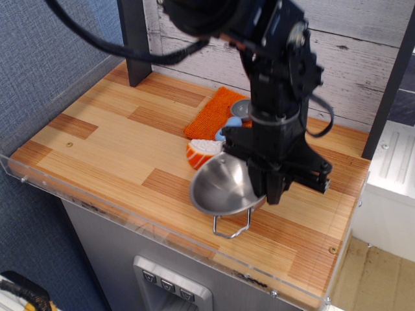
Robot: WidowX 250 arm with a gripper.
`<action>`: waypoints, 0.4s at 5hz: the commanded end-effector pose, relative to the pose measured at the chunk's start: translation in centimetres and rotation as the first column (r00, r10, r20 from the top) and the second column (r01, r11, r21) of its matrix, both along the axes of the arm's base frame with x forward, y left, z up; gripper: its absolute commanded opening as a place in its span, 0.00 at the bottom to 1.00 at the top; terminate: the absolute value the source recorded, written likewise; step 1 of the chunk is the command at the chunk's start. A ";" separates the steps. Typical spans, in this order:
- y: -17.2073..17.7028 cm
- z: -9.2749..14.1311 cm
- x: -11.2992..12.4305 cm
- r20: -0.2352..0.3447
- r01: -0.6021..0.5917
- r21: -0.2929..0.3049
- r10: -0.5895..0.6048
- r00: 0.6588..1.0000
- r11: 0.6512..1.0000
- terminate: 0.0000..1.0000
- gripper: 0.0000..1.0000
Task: Move the pot to the opposite side of the towel
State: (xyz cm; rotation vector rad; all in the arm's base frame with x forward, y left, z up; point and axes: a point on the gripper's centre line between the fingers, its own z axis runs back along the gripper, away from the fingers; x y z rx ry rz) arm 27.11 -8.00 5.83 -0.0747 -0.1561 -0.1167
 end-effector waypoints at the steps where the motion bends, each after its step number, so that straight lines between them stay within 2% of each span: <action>1: -0.1 3.9 0.2 0.069 0.027 -0.011 -0.026 0.997 1.000 0.00 0.00; 2: 1.5 5.4 0.2 0.084 -0.015 -0.027 0.017 0.996 1.000 0.00 0.00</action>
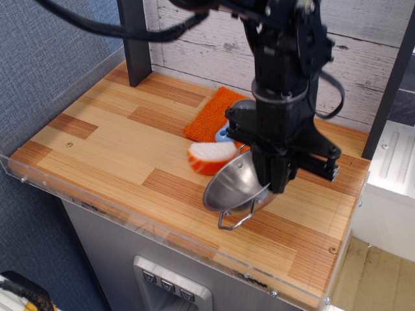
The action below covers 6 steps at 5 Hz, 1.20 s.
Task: Move the pot to the opposite side of the towel
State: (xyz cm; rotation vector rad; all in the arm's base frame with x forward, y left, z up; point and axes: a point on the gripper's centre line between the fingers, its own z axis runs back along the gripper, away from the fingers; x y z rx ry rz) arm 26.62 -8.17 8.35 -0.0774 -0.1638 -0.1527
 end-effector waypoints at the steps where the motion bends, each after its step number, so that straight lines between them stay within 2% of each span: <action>1: 3.5 3.9 0.4 0.077 -0.082 -0.027 0.084 0.994 0.996 0.00 0.00; 4: 11.3 1.6 0.6 0.014 -0.250 -0.035 0.251 0.968 0.968 0.00 0.00; 6: 16.6 1.8 3.0 0.014 -0.314 -0.001 0.314 0.949 0.949 0.00 0.00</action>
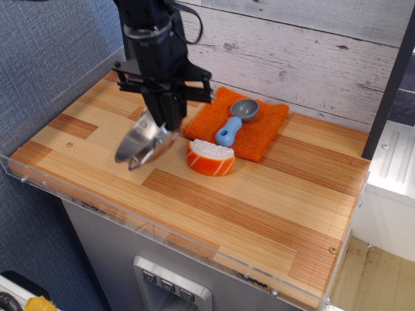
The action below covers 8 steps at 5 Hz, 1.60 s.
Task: Move the pot to the opposite side of the towel
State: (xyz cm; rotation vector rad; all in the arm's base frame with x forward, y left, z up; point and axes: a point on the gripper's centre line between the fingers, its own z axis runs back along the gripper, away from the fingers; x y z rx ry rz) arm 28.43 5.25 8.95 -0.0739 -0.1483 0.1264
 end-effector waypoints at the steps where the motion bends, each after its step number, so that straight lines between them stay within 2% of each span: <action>1: 7.4 1.3 1.6 0.036 -0.101 0.028 0.100 0.994 0.995 0.00 0.00; 2: 9.4 0.3 1.7 0.045 -0.107 0.005 0.106 0.993 0.994 0.00 0.00; 3: 8.3 -2.8 2.5 -0.016 -0.042 -0.015 0.042 0.999 0.999 0.00 0.00; 4: 6.7 -4.5 3.2 -0.048 0.017 -0.028 -0.018 0.999 0.999 0.00 0.00; 5: 4.7 -6.0 3.4 -0.050 0.067 -0.053 -0.070 0.996 0.996 0.00 0.00; 7: 0.1 -10.2 2.8 -0.114 0.152 -0.132 -0.167 0.979 0.980 0.00 0.00; 8: -0.9 -10.9 2.4 -0.106 0.154 -0.130 -0.168 0.980 0.979 0.00 0.00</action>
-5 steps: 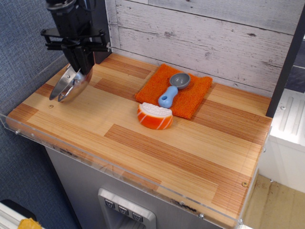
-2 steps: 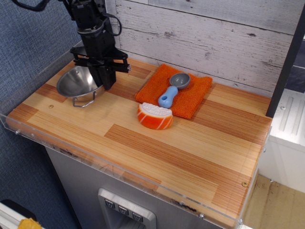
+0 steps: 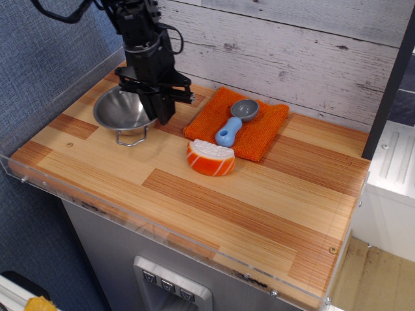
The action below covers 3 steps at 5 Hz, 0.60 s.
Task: Move the pot to the opposite side of the towel
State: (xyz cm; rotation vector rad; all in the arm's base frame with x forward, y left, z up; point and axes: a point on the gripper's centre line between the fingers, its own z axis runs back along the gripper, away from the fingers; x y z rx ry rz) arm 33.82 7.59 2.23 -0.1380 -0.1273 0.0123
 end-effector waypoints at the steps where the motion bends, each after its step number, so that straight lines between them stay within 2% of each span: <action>1: -3.8 -3.5 -3.5 -0.085 0.012 -0.043 -0.015 0.996 0.999 0.00 1.00; 2: -3.8 -2.3 -3.6 -0.063 -0.020 -0.046 0.017 0.998 0.999 0.00 1.00; 3: -3.3 0.2 -3.8 -0.019 -0.042 -0.061 0.041 0.999 0.997 0.00 1.00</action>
